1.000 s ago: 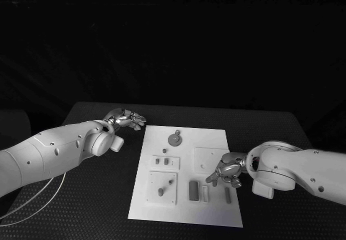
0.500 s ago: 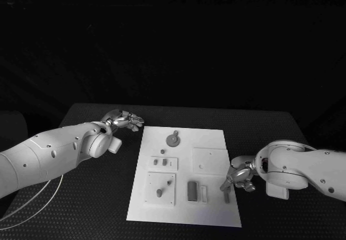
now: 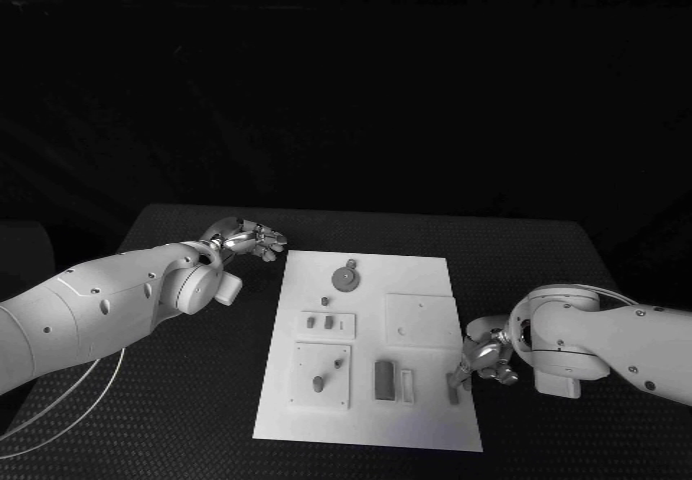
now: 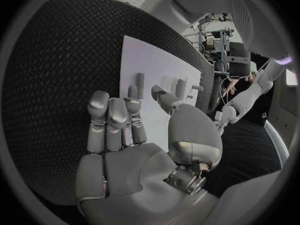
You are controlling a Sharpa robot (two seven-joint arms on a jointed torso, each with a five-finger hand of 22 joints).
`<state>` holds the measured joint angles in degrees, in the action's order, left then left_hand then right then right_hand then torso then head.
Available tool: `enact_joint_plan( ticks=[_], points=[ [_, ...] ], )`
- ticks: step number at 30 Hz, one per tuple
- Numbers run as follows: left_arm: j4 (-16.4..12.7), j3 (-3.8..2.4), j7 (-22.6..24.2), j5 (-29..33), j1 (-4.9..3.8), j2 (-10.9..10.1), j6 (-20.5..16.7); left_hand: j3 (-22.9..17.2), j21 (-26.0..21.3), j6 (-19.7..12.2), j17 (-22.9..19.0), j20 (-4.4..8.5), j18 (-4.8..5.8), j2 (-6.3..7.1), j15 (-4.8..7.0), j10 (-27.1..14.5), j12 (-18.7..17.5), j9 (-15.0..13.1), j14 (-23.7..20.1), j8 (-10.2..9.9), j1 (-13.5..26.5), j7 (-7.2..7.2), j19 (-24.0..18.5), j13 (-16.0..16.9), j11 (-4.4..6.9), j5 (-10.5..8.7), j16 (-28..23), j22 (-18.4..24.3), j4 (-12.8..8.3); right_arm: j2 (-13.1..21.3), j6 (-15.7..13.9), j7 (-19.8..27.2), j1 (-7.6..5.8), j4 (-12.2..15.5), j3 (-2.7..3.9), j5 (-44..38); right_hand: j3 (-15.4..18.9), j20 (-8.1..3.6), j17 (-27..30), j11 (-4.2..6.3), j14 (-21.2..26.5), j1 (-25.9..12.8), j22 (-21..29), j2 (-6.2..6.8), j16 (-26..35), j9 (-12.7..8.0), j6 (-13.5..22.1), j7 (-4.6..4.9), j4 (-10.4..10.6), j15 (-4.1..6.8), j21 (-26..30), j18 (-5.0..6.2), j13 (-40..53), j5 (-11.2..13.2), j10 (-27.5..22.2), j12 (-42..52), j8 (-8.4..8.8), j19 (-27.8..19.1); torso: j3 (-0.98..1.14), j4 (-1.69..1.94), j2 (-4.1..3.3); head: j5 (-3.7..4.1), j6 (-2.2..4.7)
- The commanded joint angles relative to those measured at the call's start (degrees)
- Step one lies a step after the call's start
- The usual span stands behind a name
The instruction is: Assemble the parts on the task board
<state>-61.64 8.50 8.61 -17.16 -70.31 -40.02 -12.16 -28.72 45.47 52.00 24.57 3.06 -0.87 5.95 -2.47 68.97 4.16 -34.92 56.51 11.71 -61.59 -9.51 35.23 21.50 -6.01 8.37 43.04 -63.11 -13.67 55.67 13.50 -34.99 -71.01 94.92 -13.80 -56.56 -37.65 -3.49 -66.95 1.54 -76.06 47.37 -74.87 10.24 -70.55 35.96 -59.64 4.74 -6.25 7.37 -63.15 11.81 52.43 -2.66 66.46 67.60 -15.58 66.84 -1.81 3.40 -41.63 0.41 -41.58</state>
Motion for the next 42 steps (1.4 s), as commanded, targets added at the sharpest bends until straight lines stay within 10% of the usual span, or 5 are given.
enact_joint_plan(
  ticks=[1,31,42],
  points=[
    [-0.18,-0.03,0.54,-0.2,-0.04,0.05,0.79,-0.04,-0.24,-0.17,0.08,0.11,0.22,0.08,-0.03,-0.41,-0.13,0.1,0.54,0.36,0.45,0.04,0.37,-0.06,-0.05,-0.22,-0.39,-0.08,0.38,-0.37,0.2,-0.95,0.4,-0.44,-0.02,-3.09,-0.01,0.09,-0.01,0.06,-0.21,-0.33,-0.07,-0.12,-0.19,0.09,-0.51,-0.01,0.3,0.01,-0.27,3.19,0.1,-0.15,0.47,-0.15,-0.28,0.13,0.01,-0.03,0.01,-0.16,-0.18],
    [-0.43,-0.03,0.28,-0.29,-0.04,-0.29,0.89,-0.02,-0.29,-0.19,0.17,0.09,0.23,0.06,-0.04,-0.42,-0.13,0.13,0.52,0.4,0.53,0.04,0.36,-0.06,-0.05,-0.24,-0.48,-0.14,0.5,-5.26,-2.36,-1.05,5.0,-1.7,-0.17,-13.21,-0.57,0.14,-0.08,0.1,-0.03,-0.97,-0.17,-0.68,-0.12,0.23,-0.53,-0.05,0.79,0.03,-0.44,3.19,0.3,-0.11,0.53,-0.3,-0.18,0.05,-0.05,0.01,0.07,-0.38,-0.76],
    [-0.76,-0.03,0.22,-0.29,-0.04,-0.36,0.98,-0.02,-0.31,-0.21,0.21,0.09,0.23,0.04,-0.05,-0.43,-0.14,0.14,0.53,0.4,0.53,0.04,0.36,-0.06,-0.06,-0.24,-0.5,-0.16,0.53,-6.58,-5.41,-0.79,5.98,-1.0,-0.18,-19.83,-5.59,-0.11,0.36,-0.18,0.26,5.06,-0.12,-0.4,0.51,0.2,0.44,0.27,-3.46,-0.14,-0.49,3.19,0.65,-0.12,0.5,-0.54,0.53,-0.01,-0.05,0.0,0.05,-0.55,-0.89]
  ],
)
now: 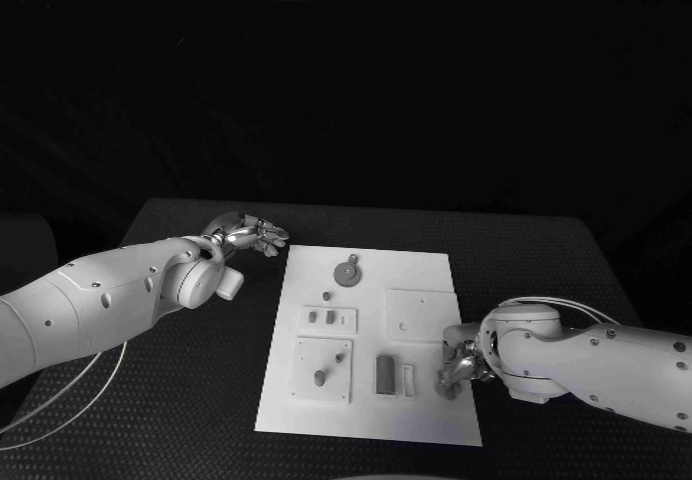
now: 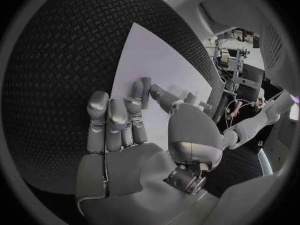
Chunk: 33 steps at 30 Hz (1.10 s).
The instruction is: Assemble the parts on the task board
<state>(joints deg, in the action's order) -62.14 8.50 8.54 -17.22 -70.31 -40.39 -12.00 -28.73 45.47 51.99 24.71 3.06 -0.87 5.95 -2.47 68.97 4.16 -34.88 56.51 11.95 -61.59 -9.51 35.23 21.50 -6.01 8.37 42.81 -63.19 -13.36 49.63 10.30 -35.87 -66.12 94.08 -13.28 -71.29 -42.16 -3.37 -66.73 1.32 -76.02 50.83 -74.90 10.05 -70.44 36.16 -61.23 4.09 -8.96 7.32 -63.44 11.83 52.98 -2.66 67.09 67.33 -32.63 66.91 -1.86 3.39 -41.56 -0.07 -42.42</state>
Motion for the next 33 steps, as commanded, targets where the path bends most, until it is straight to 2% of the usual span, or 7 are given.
enact_joint_plan(
  ticks=[1,4,11,17,21,27,33],
  points=[
    [-0.28,-0.03,0.28,-0.24,-0.04,-0.01,0.84,-0.01,-0.31,-0.21,0.07,0.09,0.24,0.04,-0.04,-0.43,-0.14,0.1,0.53,0.16,0.54,0.03,0.36,-0.06,-0.06,-0.24,-0.28,-0.08,0.23,-0.55,-2.34,0.12,1.09,-0.09,-0.7,-5.1,-1.67,-0.23,0.26,-0.04,0.27,2.26,-0.05,-0.18,0.53,-0.04,2.25,1.01,-1.14,-0.15,-0.17,3.17,0.13,-0.13,-0.14,-0.31,17.72,-0.07,0.0,0.01,-0.01,-0.1,-0.05],
    [-0.3,-0.03,0.24,-0.24,-0.04,-0.06,0.87,0.0,-0.31,-0.22,0.08,0.09,0.24,0.04,-0.04,-0.43,-0.14,0.1,0.53,0.16,0.55,0.03,0.36,-0.06,-0.06,-0.24,-0.28,-0.08,0.24,-0.63,-2.43,0.07,1.11,0.03,-0.7,-5.11,-2.46,-0.1,0.41,-0.27,0.31,2.65,0.04,-0.03,0.75,-0.15,2.75,1.25,-1.28,-0.35,-0.13,3.17,0.18,-0.12,-0.13,-0.39,18.05,0.01,-0.01,0.02,0.0,-0.08,-0.06],
    [-0.37,-0.03,0.19,-0.24,-0.04,-0.12,0.9,0.01,-0.33,-0.26,0.11,0.09,0.24,0.03,-0.04,-0.45,-0.15,0.12,0.55,0.15,0.6,0.02,0.36,-0.07,-0.07,-0.25,-0.29,-0.1,0.29,-0.3,-2.75,0.47,1.11,0.53,-0.7,-3.86,-5.5,0.22,0.76,-1.1,0.33,3.95,0.2,-1.11,1.28,-1.2,4.82,2.11,-2.02,-1.1,0.05,3.17,0.32,-0.77,-0.16,-0.57,19.61,-0.03,-0.01,0.01,0.0,-0.11,-0.07],
    [-0.41,-0.03,0.19,-0.24,-0.04,-0.13,0.91,0.02,-0.33,-0.29,0.14,0.09,0.24,0.01,-0.04,-0.46,-0.15,0.13,0.58,0.15,0.62,0.0,0.37,-0.07,-0.07,-0.25,-0.29,-0.11,0.33,0.32,-4.45,1.76,1.11,1.29,-0.69,0.99,-8.81,0.61,0.88,-1.66,0.27,3.07,0.23,-1.66,1.68,-2.66,5.59,2.68,-2.04,-1.63,0.04,3.17,0.52,-5.35,-0.12,-0.64,20.63,0.03,0.01,-0.01,0.0,-0.15,-0.13],
    [-0.45,-0.03,0.14,-0.25,-0.04,-0.16,0.91,0.02,-0.34,-0.3,0.16,0.09,0.24,0.0,-0.03,-0.46,-0.15,0.14,0.61,0.14,0.63,0.0,0.37,-0.07,-0.07,-0.25,-0.29,-0.12,0.35,1.15,-5.48,3.39,1.09,1.81,-0.68,4.67,-11.04,0.7,0.88,-1.74,0.25,2.63,0.21,-3.06,1.87,-3.41,5.5,2.78,-2.55,-1.74,-0.02,3.17,0.6,-8.67,-0.06,-0.69,20.82,0.05,0.04,0.0,-0.02,-0.24,-0.13],
    [-0.43,-0.03,0.11,-0.27,-0.04,-0.16,0.99,0.02,-0.35,-0.33,0.19,0.1,0.23,0.01,-0.02,-0.46,-0.15,0.15,0.64,0.14,0.63,-0.01,0.37,-0.07,-0.07,-0.25,-0.28,-0.13,0.35,2.0,-7.68,4.18,1.09,1.87,-0.67,5.22,-12.52,0.82,0.61,-1.58,-0.02,1.81,0.1,-4.4,1.77,-3.98,4.32,2.58,-3.68,-1.67,-0.25,3.17,0.61,-11.03,0.32,-0.75,20.33,0.13,0.05,-0.05,0.0,-0.29,-0.11],
    [-0.43,-0.03,0.08,-0.33,-0.04,-0.12,1.09,0.02,-0.36,-0.35,0.21,0.11,0.23,0.03,-0.01,-0.45,-0.14,0.16,0.65,0.14,0.61,-0.02,0.37,-0.06,-0.06,-0.24,-0.29,-0.15,0.35,2.63,-12.2,5.02,1.03,2.43,-0.65,8.9,-12.98,0.86,0.4,-1.27,-0.22,1.44,0.08,-4.47,1.65,-4.22,3.26,2.26,-4.27,-1.45,-0.4,3.17,0.57,-12.42,0.63,-0.83,19.82,0.32,0.06,-0.1,-0.02,-0.34,-0.05]
  ],
)
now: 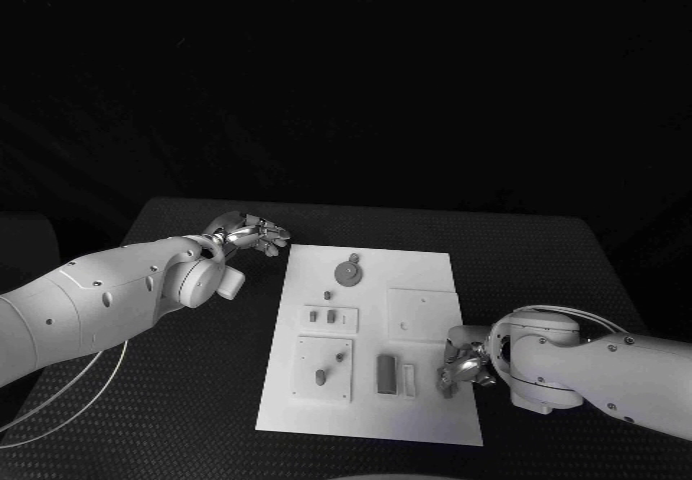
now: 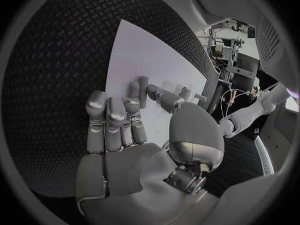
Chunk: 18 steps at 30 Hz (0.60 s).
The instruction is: Assemble the parts on the task board
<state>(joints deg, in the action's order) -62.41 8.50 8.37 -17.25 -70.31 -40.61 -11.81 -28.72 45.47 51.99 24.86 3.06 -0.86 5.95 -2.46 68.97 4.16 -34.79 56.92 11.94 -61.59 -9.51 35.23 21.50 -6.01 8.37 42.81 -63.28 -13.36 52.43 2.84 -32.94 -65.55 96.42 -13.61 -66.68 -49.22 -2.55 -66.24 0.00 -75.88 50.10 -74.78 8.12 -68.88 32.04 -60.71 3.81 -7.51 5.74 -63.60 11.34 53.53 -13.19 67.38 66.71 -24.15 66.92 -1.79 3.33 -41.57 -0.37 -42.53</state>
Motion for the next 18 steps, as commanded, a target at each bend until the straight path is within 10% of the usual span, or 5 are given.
enact_joint_plan(
  ticks=[1,18],
  points=[
    [-0.15,-0.03,0.26,-0.33,-0.04,0.14,0.96,0.01,-0.36,-0.35,0.06,0.11,0.22,0.03,-0.02,-0.45,-0.14,0.06,0.25,0.14,0.61,-0.02,0.37,-0.06,-0.06,-0.24,-0.29,-0.06,0.34,-0.15,-5.38,2.22,0.4,0.2,-0.32,5.22,-5.96,0.06,-0.12,0.11,-0.38,2.07,-0.03,-2.46,0.09,-0.13,2.48,2.46,-5.79,0.19,-0.26,3.66,0.01,-2.26,0.39,-0.23,11.21,0.35,-0.01,-0.04,0.0,-0.01,0.12],
    [-0.21,-0.02,0.1,-0.41,-0.04,0.17,1.17,0.03,-0.39,-0.39,0.12,0.12,0.22,0.09,-0.01,-0.46,-0.14,0.08,0.26,0.14,0.59,-0.03,0.36,-0.06,-0.06,-0.25,-0.32,-0.09,0.34,-2.05,-6.6,2.94,0.15,0.1,-0.3,16.13,-5.67,0.08,0.06,0.31,-0.34,1.15,0.1,-2.53,0.39,-0.56,1.95,2.26,-6.02,0.41,-0.27,3.66,-0.03,-4.4,0.56,-0.46,10.96,0.58,-0.13,0.1,-0.01,0.15,0.28]
  ],
)
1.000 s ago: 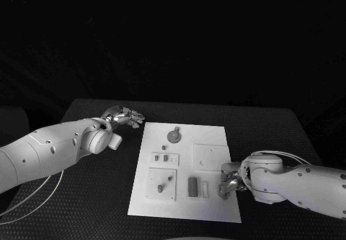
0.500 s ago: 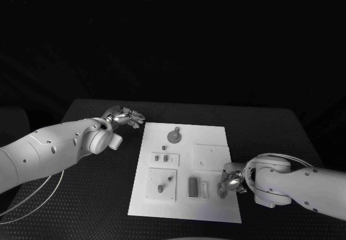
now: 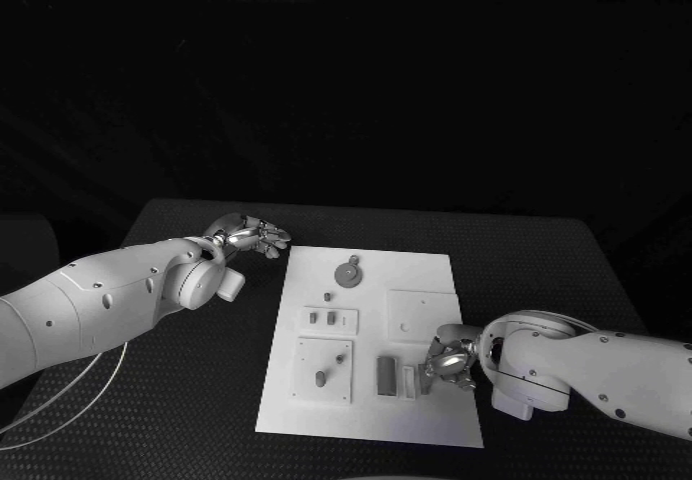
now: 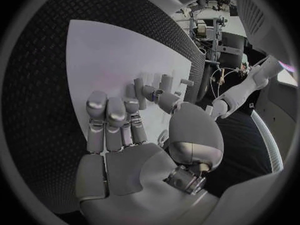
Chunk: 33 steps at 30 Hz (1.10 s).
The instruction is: Assemble the parts on the task board
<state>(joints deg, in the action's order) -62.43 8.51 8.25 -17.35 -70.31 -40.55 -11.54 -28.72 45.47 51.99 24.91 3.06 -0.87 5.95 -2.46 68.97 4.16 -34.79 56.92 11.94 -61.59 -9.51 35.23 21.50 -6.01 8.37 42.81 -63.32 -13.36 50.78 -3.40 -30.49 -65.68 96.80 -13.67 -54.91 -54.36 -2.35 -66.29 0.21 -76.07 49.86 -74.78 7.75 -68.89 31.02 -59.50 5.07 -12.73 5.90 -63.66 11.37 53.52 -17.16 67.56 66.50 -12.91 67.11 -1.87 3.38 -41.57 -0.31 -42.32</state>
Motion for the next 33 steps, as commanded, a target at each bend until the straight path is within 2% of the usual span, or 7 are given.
enact_joint_plan(
  ticks=[1,6,11,20,24,33],
  points=[
    [-0.19,-0.03,0.22,-0.32,-0.04,0.11,0.9,0.03,-0.39,-0.39,0.07,0.12,0.22,0.1,-0.01,-0.46,-0.15,0.08,0.26,0.14,0.59,-0.03,0.36,-0.06,-0.06,-0.25,-0.32,-0.06,0.34,-0.51,-0.25,0.35,0.27,-0.37,-0.25,4.75,-0.46,-0.13,0.12,0.11,-0.14,1.31,0.11,-2.24,0.41,0.42,0.74,1.01,-0.85,0.26,-0.21,3.63,-0.02,-0.52,0.38,-0.26,-0.27,0.38,-0.04,0.03,0.0,0.09,0.09],
    [-0.25,-0.03,0.16,-0.35,-0.05,0.0,0.92,0.04,-0.4,-0.45,0.1,0.12,0.23,0.14,-0.01,-0.5,-0.17,0.1,0.26,0.13,0.6,-0.05,0.36,-0.07,-0.08,-0.26,-0.34,-0.07,0.34,-1.14,0.92,-0.09,0.23,-0.84,-0.25,5.54,-0.34,-0.13,0.23,0.1,-0.07,1.15,0.12,-2.33,0.54,0.36,0.77,1.02,-0.93,0.26,-0.19,3.63,-0.01,-0.61,0.35,-0.29,-0.26,0.37,-0.09,0.06,0.01,0.04,0.02],
    [-0.32,-0.03,0.13,-0.36,-0.05,-0.01,0.92,0.05,-0.42,-0.47,0.12,0.12,0.23,0.15,0.0,-0.53,-0.17,0.11,0.27,0.12,0.6,-0.06,0.36,-0.08,-0.09,-0.26,-0.35,-0.09,0.35,-1.82,2.48,-0.51,0.23,-1.09,-0.25,6.17,-0.18,-0.12,0.18,0.09,-0.09,0.97,0.13,-2.45,0.53,0.29,0.81,1.03,-1.04,0.27,-0.17,3.63,0.0,-0.65,0.29,-0.33,-0.25,0.34,-0.04,-0.01,0.0,-0.12,-0.04],
    [-0.36,-0.03,0.11,-0.38,-0.05,-0.06,0.95,0.07,-0.43,-0.54,0.15,0.12,0.23,0.18,0.0,-0.57,-0.19,0.13,0.27,0.1,0.63,-0.1,0.37,-0.09,-0.11,-0.27,-0.37,-0.1,0.38,-2.75,2.57,-0.44,0.23,-1.72,-0.25,6.23,0.07,-0.1,0.27,0.1,-0.01,0.69,0.15,-2.61,0.66,0.23,0.74,1.02,-1.17,0.27,-0.14,3.63,0.02,-0.7,0.21,-0.37,-0.3,0.28,0.04,-0.01,0.01,-0.25,-0.09],
    [-0.43,-0.03,0.05,-0.41,-0.05,-0.16,0.97,0.07,-0.44,-0.59,0.18,0.12,0.24,0.19,0.0,-0.6,-0.21,0.15,0.28,0.08,0.65,-0.11,0.38,-0.09,-0.13,-0.27,-0.38,-0.11,0.41,-3.25,4.45,-1.33,0.24,-2.17,-0.26,6.25,0.22,-0.09,0.25,0.11,-0.01,0.53,0.15,-2.65,0.67,0.2,0.68,1.01,-1.25,0.28,-0.14,3.63,0.04,-0.68,0.18,-0.39,-0.34,0.26,0.03,0.02,-0.02,-0.31,-0.28],
    [-0.5,-0.03,-0.04,-0.42,-0.06,-0.26,1.0,0.08,-0.45,-0.63,0.2,0.12,0.24,0.2,0.0,-0.63,-0.21,0.16,0.28,0.07,0.69,-0.13,0.38,-0.1,-0.14,-0.27,-0.4,-0.13,0.45,-3.38,5.43,-1.89,0.24,-2.35,-0.27,4.49,1.22,-0.02,0.41,0.15,0.16,-0.41,0.25,-2.63,1.02,-0.06,0.58,0.97,-0.98,0.34,0.0,3.63,0.13,1.41,-0.11,-0.52,-0.46,0.11,0.03,-0.01,0.0,-0.34,-0.41]
  ],
)
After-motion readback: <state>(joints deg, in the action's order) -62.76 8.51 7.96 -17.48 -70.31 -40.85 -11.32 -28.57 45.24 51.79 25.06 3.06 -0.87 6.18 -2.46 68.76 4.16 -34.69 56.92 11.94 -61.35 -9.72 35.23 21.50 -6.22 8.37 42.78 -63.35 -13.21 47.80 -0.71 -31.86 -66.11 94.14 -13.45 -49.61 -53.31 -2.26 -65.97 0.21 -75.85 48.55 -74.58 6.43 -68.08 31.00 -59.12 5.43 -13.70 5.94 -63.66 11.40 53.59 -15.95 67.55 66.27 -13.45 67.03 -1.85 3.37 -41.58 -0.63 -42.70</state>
